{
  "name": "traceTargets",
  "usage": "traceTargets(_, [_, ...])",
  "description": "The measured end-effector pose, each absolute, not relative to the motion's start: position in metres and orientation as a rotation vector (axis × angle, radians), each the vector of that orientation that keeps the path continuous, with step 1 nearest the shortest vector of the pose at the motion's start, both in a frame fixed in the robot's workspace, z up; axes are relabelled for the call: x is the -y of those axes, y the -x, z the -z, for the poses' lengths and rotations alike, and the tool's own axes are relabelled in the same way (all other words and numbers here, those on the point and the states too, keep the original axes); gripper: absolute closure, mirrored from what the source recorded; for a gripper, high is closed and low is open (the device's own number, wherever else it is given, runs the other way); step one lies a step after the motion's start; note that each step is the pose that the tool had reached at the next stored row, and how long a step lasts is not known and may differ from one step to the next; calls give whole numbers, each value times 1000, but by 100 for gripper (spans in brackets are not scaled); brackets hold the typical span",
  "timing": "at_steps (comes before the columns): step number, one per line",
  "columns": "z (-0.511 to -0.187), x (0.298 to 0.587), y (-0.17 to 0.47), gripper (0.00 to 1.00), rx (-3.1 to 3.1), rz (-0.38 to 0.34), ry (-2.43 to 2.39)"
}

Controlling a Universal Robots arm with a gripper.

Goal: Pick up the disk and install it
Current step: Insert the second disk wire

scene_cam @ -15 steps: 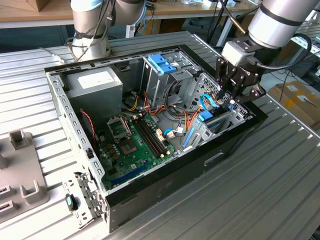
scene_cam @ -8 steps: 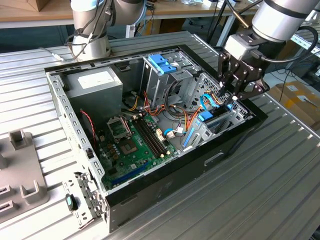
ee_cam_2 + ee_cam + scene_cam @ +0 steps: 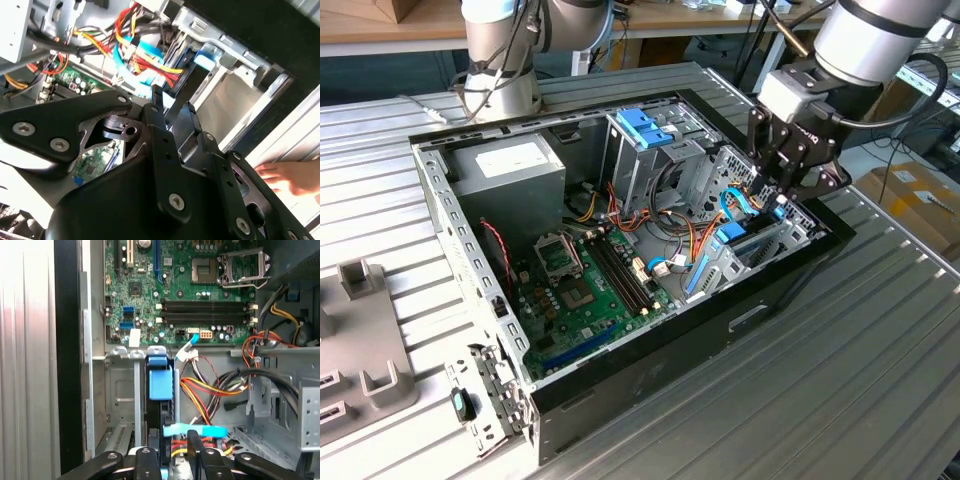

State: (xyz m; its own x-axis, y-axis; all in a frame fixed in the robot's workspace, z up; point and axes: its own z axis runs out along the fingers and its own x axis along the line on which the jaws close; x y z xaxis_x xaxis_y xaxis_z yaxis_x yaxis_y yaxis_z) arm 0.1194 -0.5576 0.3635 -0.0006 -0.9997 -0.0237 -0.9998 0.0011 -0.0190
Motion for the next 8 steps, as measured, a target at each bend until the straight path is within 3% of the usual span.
traceTargets(8, [-363, 558, -117, 64, -2201, -5, 2199])
